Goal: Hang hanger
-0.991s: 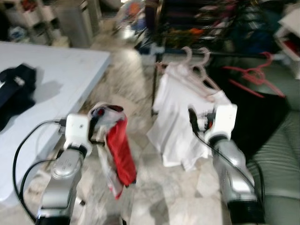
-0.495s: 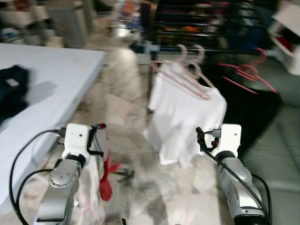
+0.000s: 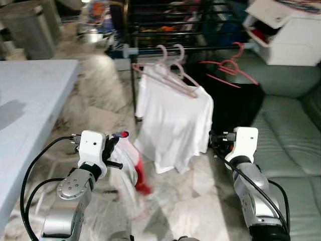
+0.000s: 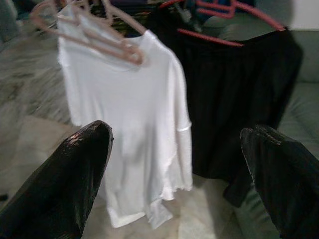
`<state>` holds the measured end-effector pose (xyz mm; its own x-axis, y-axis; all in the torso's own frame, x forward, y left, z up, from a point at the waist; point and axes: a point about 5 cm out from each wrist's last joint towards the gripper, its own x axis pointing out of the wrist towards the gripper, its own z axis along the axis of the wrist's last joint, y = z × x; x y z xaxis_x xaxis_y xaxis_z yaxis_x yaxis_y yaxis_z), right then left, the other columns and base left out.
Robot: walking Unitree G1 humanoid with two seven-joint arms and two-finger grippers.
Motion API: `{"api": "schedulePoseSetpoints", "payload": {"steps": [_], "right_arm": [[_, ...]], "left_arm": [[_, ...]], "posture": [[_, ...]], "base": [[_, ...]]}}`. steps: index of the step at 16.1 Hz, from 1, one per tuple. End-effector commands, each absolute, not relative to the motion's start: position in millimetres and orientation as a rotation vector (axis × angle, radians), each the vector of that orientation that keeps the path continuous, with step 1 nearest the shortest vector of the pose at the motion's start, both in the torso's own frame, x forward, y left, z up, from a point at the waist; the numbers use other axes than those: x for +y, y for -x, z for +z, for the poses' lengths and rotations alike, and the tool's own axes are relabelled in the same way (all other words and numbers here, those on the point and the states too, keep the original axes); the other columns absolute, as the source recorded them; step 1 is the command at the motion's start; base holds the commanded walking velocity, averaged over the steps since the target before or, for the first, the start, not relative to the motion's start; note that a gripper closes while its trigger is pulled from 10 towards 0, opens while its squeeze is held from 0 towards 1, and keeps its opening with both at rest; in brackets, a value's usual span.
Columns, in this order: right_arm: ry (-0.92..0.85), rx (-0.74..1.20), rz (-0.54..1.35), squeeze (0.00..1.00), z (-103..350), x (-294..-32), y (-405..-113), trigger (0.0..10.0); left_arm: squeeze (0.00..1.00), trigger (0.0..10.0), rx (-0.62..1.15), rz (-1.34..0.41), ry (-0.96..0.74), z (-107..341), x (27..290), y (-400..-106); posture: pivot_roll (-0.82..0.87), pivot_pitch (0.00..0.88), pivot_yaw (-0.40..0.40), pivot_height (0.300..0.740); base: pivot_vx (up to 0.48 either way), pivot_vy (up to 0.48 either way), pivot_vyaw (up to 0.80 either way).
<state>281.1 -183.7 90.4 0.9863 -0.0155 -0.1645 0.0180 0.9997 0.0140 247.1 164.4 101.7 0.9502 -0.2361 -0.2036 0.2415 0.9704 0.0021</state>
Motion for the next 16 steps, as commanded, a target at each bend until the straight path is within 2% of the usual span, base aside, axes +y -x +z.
{"api": "schedulePoseSetpoints", "payload": {"steps": [1, 7, 16], "right_arm": [[-0.02, 0.16, -0.017, 0.0, 93.6, -181.7, -284.0, 10.0], [-0.027, 0.143, -0.012, 0.0, 96.7, -178.7, -289.0, 10.0], [-0.024, 0.096, 0.002, 0.0, 104.8, -175.8, -295.8, 10.0]], "left_arm": [[0.0, 10.0, 0.167, -0.255, -0.031, 112.6, 164.4, -249.7], [0.0, 10.0, 0.159, -0.296, -0.024, 115.9, 155.4, -251.2], [0.0, 10.0, 0.102, -0.345, -0.039, 129.7, 144.1, -254.1]], "posture": [[0.02, 0.035, 0.016, 0.74], [0.02, 0.04, 0.018, 0.74], [0.03, 0.036, 0.013, 0.74]], "base": [[0.0, 0.0, -0.8], [0.0, 0.151, -0.71], [0.0, 0.0, 0.0]]}}
